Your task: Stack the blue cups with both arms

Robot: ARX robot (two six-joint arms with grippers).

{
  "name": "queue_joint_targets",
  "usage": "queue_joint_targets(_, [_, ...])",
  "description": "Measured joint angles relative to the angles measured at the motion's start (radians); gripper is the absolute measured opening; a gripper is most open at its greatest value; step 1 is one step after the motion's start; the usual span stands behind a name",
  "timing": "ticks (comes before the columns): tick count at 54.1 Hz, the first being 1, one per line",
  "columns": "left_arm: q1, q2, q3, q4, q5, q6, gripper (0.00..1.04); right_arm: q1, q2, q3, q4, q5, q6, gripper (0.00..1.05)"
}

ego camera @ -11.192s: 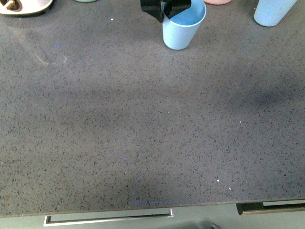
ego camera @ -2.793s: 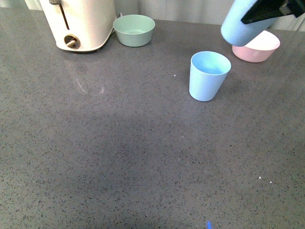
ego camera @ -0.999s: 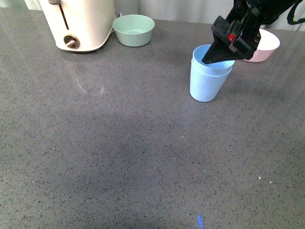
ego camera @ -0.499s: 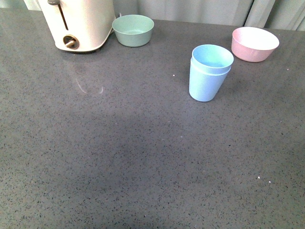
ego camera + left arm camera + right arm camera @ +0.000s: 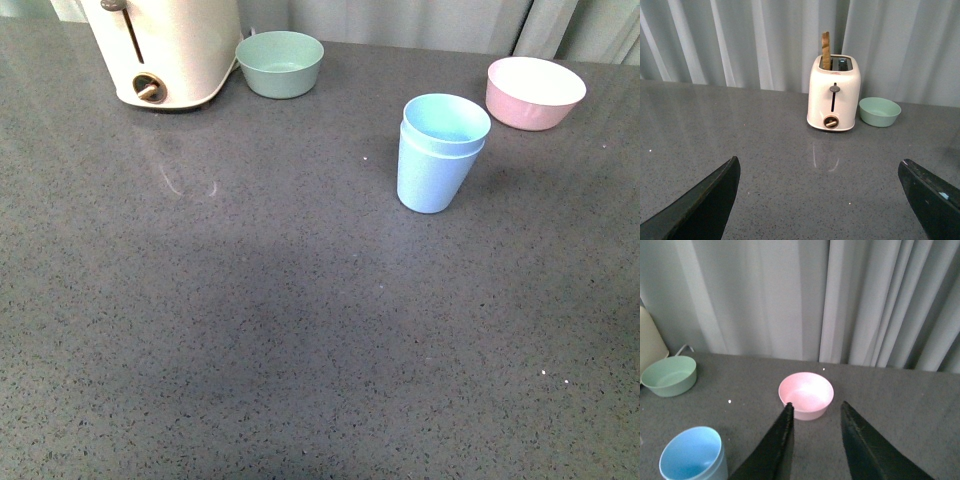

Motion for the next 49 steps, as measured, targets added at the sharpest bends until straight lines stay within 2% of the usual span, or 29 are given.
queue_joint_targets(4, [0.0,0.0,0.0,0.0,0.0,0.0,0.96,-0.021,-0.033,-0.05,0.011,-0.039,0.003,0.14])
queue_joint_targets(7, [0.0,0.0,0.0,0.0,0.0,0.0,0.96,-0.045,-0.078,-0.106,0.021,-0.056,0.001,0.02])
queue_joint_targets(22, [0.0,0.0,0.0,0.0,0.0,0.0,0.96,-0.056,-0.239,-0.258,0.015,-0.056,0.007,0.02])
queue_joint_targets(44, [0.0,0.0,0.0,0.0,0.0,0.0,0.96,-0.056,-0.546,-0.394,-0.159,-0.059,0.007,0.02])
queue_joint_targets(49, [0.0,0.0,0.0,0.0,0.0,0.0,0.96,-0.056,-0.565,-0.42,-0.134,-0.057,0.008,0.02])
